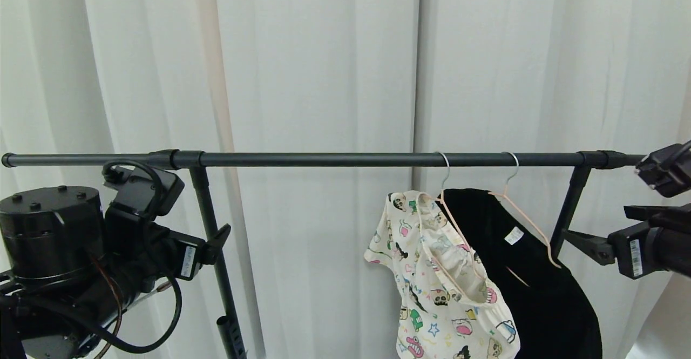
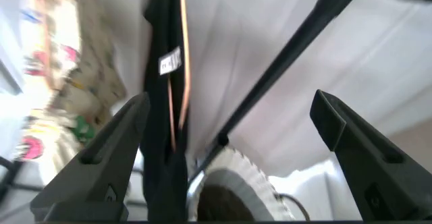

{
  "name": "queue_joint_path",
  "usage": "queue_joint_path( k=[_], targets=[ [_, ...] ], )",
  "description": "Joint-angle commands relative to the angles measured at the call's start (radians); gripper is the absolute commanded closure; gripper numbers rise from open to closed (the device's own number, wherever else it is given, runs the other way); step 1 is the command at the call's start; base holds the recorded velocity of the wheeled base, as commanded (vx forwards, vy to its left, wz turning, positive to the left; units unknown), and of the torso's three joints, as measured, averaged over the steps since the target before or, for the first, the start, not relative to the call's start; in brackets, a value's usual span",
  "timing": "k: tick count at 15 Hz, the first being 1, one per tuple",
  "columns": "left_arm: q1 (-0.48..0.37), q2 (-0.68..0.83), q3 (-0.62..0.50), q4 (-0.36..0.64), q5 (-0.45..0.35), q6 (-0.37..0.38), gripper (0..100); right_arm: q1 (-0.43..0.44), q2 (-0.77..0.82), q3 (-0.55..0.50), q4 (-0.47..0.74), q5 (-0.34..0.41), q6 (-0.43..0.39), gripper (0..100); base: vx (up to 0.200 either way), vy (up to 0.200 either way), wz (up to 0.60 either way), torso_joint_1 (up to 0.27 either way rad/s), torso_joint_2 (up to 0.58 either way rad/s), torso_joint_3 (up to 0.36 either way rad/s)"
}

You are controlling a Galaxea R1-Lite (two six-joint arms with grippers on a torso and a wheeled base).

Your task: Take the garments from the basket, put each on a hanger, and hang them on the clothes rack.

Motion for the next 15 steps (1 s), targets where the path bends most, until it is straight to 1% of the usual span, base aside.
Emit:
queue_joint_path(
  k=[1, 3, 4, 8, 9, 11, 12, 13, 15],
  targets=[
    [0.028, -0.022, 0.013, -0.002, 0.001, 0.001, 0, -0.016, -0.064, 0.003, 0.0, 0.007, 0.001, 0, 0.0, 0.0, 0.0, 0.0, 0.0, 0.0],
    [0.038, -0.033, 0.016, 0.0, 0.003, 0.001, 0, -0.025, -0.082, 0.008, 0.0, 0.005, 0.0, 0, -0.2, 0.0, 0.0, 0.01, 0.0, 0.002],
    [0.052, -0.054, 0.024, 0.0, 0.004, 0.001, 0, -0.044, -0.102, 0.017, 0.003, -0.002, -0.003, 0, -0.2, 0.0, 0.0, 0.022, 0.01, -0.002],
    [0.11, -0.146, 0.088, 0.0, 0.018, 0.002, 0, -0.169, -0.18, 0.091, 0.009, -0.027, -0.022, 0, -0.2, 0.0, 0.0, -0.006, 0.0, 0.004],
    [0.12, -0.171, 0.107, 0.0, 0.033, 0.004, 0, -0.205, -0.203, 0.121, 0.009, -0.027, -0.04, 0, -0.2, 0.0, 0.0, 0.002, 0.01, 0.002],
    [0.147, -0.209, 0.162, 0.0, 0.098, 0.001, 0, -0.271, -0.269, 0.19, 0.027, -0.029, -0.097, 0, -0.2, 0.0, 0.0, 0.0, 0.0, 0.002],
    [0.161, -0.221, 0.174, 0.0, 0.113, -0.002, 0, -0.287, -0.292, 0.204, 0.041, -0.029, -0.111, 0, -0.2, 0.0, 0.0, -0.007, 0.0, 0.002],
    [0.224, -0.267, 0.219, 0.0, 0.138, -0.006, 0, -0.332, -0.363, 0.229, 0.098, -0.027, -0.126, 0, -0.2, 0.0, 0.0, 0.002, 0.0, 0.007],
    [0.328, -0.346, 0.312, 0.001, 0.141, -0.004, 0, -0.364, -0.472, 0.247, 0.202, -0.025, -0.126, 0, -0.2, 0.0, 0.0, 0.005, 0.0, 0.0]
  ],
)
